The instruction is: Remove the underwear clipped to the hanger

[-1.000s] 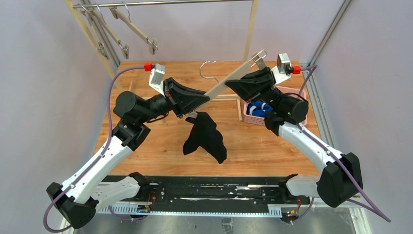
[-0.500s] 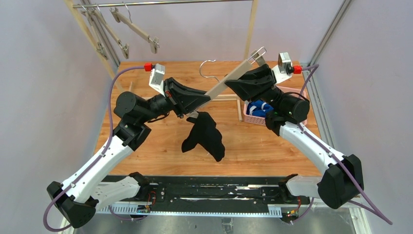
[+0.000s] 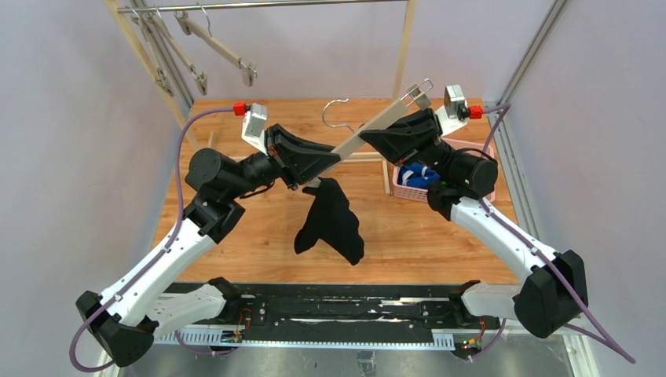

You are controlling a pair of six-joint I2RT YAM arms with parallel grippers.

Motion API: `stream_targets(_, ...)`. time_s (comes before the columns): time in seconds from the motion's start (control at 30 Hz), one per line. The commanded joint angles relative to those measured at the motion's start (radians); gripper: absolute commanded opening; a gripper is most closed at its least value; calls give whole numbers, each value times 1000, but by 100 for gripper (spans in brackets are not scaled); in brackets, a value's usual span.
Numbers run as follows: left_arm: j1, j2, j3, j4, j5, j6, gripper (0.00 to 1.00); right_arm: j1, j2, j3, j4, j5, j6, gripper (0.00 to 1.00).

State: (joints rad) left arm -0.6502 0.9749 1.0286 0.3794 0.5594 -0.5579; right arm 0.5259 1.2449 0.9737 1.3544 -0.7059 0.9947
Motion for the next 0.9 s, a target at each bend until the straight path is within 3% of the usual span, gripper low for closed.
stream_targets(0.0,-10,7,-26,17,-30,-29,30,18,-29,15,46,0,-65,1)
stream_targets(0.17,-9,-26,-34,-73,-33,53,47,18,-66,19,-3,-1,-88,1)
stream_targets(0.33,-9,-84,-14,-285,-136,201,54,18,-95,19,-12,1,-87,1)
stream_targets(0.47,-9,-140,-30,-307,-162,230,58,17,-110,8,-27,4,-99,1)
stream_targets(0.67,-9,-147,-39,-314,-113,210,58,18,-102,8,-19,11,-96,0)
stream_targets(0.87,-9,-139,-53,-304,-85,193,47,19,-106,7,-24,17,-100,0)
